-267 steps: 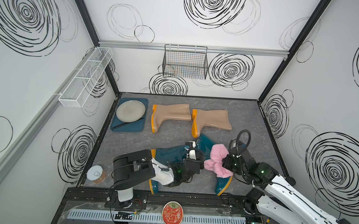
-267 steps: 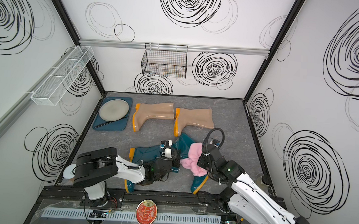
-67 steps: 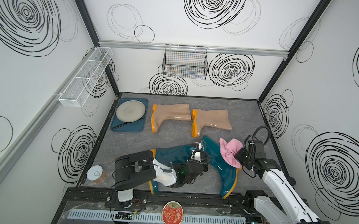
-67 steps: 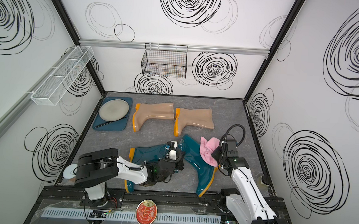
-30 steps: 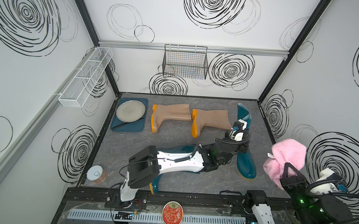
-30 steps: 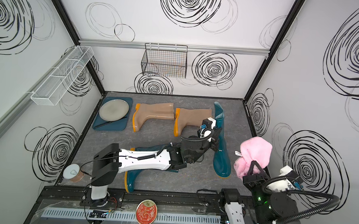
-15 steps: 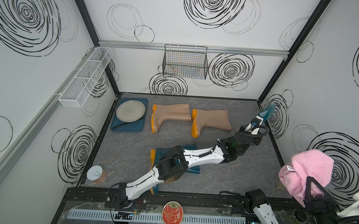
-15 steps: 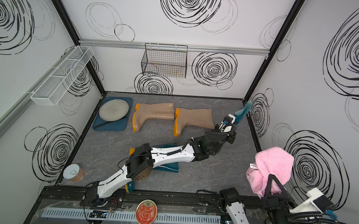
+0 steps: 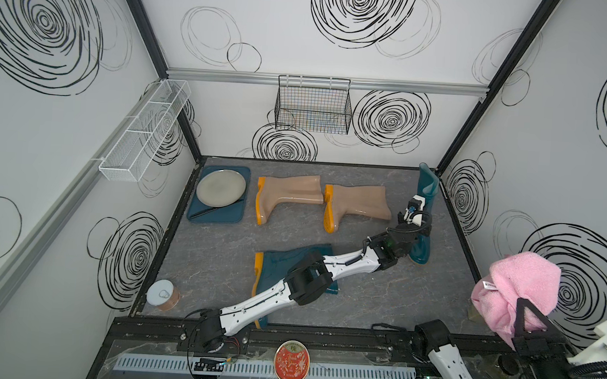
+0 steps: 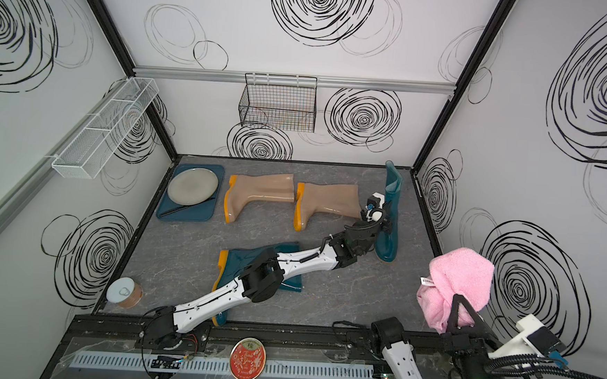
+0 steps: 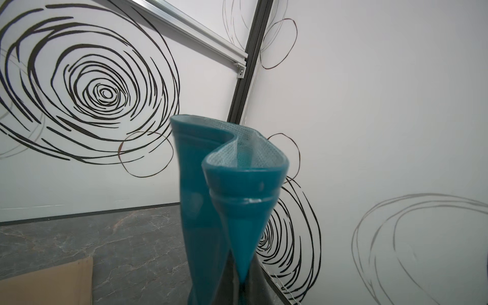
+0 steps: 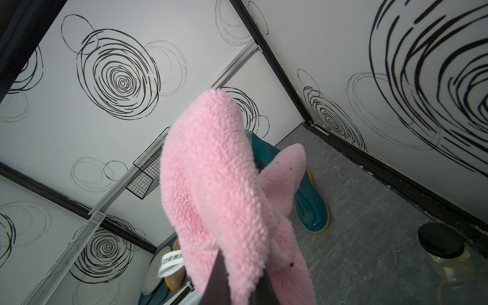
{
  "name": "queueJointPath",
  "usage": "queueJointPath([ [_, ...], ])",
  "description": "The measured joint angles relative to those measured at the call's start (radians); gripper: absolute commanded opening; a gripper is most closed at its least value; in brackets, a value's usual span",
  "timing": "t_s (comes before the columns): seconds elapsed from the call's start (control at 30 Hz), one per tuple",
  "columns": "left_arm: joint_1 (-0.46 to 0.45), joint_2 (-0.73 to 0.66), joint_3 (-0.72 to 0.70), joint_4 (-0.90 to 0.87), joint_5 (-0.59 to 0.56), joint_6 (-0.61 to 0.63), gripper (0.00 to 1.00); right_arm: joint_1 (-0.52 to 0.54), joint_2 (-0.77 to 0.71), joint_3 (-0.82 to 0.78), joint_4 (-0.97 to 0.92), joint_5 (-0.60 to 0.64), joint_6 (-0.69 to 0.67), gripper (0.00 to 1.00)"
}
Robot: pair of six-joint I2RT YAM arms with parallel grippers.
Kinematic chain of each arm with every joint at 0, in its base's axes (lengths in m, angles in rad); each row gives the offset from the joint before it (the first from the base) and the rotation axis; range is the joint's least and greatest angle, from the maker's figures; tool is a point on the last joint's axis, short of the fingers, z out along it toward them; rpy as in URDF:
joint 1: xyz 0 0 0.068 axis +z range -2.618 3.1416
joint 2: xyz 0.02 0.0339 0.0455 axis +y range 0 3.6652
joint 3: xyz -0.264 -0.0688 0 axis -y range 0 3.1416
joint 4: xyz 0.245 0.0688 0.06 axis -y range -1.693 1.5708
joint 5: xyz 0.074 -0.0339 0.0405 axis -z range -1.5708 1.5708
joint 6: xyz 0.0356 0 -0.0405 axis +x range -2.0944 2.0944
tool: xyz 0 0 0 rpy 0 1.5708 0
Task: Wipe the rubber boots with a cloth
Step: Place the rubber boot at the center of the board.
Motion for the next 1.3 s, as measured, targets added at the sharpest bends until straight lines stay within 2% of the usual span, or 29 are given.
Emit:
queueJointPath([
  [0.3, -0.028, -0.010, -0.037, 0.064, -0.016, 0.109, 0.00, 0.047, -0.018, -0.033, -0.005, 0.030, 0.001, 0.00],
  [0.5, -0.016, -0.095, -0.172, 0.097, -0.025, 0.268, 0.00, 0.061, -0.021, -0.055, -0.004, 0.037, 0.001, 0.00],
  [0.8, 0.027, -0.278, -0.463, 0.160, -0.023, 0.442, 0.00, 0.074, -0.022, -0.067, 0.003, 0.041, 0.002, 0.00],
  [1.03, 0.061, -0.303, -0.531, 0.208, -0.027, 0.546, 0.00, 0.079, -0.023, -0.109, 0.023, 0.040, 0.005, 0.00],
  [1.3, 0.082, -0.309, -0.558, 0.242, -0.055, 0.592, 0.00, 0.090, -0.023, -0.143, 0.054, 0.041, 0.005, 0.00],
])
